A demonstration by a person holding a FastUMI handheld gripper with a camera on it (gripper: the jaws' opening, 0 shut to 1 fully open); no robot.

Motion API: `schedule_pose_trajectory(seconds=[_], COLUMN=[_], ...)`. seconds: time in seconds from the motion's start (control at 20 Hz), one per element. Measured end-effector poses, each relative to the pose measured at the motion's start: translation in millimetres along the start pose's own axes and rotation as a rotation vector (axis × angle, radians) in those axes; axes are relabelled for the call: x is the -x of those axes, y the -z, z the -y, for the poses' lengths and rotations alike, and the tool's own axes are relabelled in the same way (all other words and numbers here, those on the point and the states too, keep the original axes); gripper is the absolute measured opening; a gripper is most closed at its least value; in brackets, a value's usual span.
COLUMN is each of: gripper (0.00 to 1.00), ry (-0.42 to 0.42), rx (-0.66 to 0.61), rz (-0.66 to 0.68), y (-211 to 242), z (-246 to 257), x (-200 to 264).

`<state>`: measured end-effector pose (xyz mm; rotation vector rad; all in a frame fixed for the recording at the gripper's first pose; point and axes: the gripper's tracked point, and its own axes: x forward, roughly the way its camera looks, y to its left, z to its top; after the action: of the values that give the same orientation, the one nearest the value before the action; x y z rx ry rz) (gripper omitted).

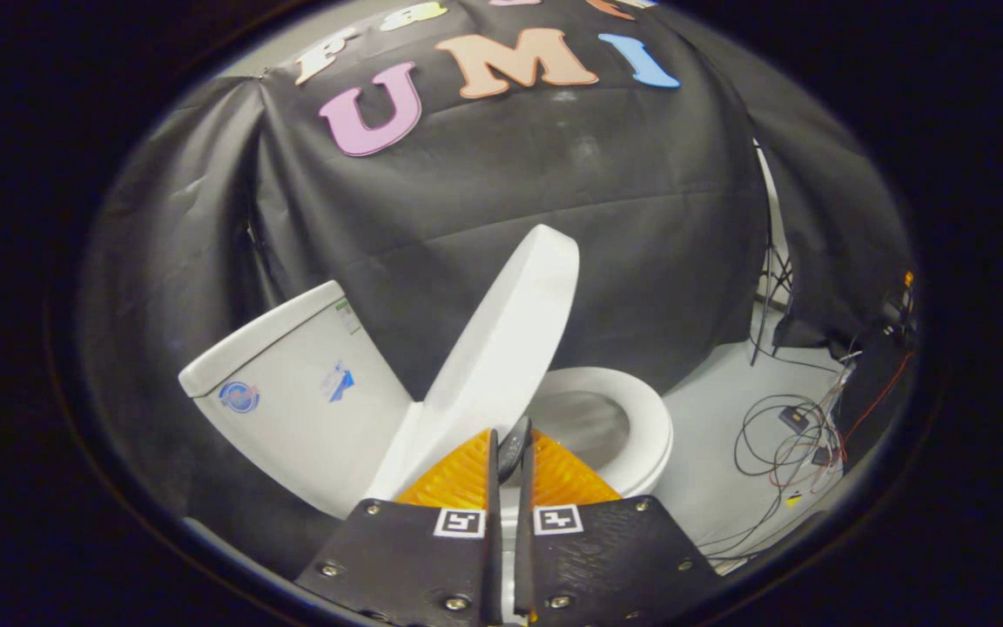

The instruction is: Open the toilet lid.

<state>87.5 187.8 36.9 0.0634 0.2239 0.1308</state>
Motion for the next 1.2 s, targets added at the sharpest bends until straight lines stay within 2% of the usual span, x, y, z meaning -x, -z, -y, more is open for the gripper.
schedule_pose_trajectory(seconds=[0.5, 1.2], gripper=[0.06, 0.06], ry=[0.005, -0.071], rx=[0.172, 0.203], rz=[0.062, 0.115], y=[-21.3, -34.1], z=[-44.9, -109.8], x=[11.0, 16.8])
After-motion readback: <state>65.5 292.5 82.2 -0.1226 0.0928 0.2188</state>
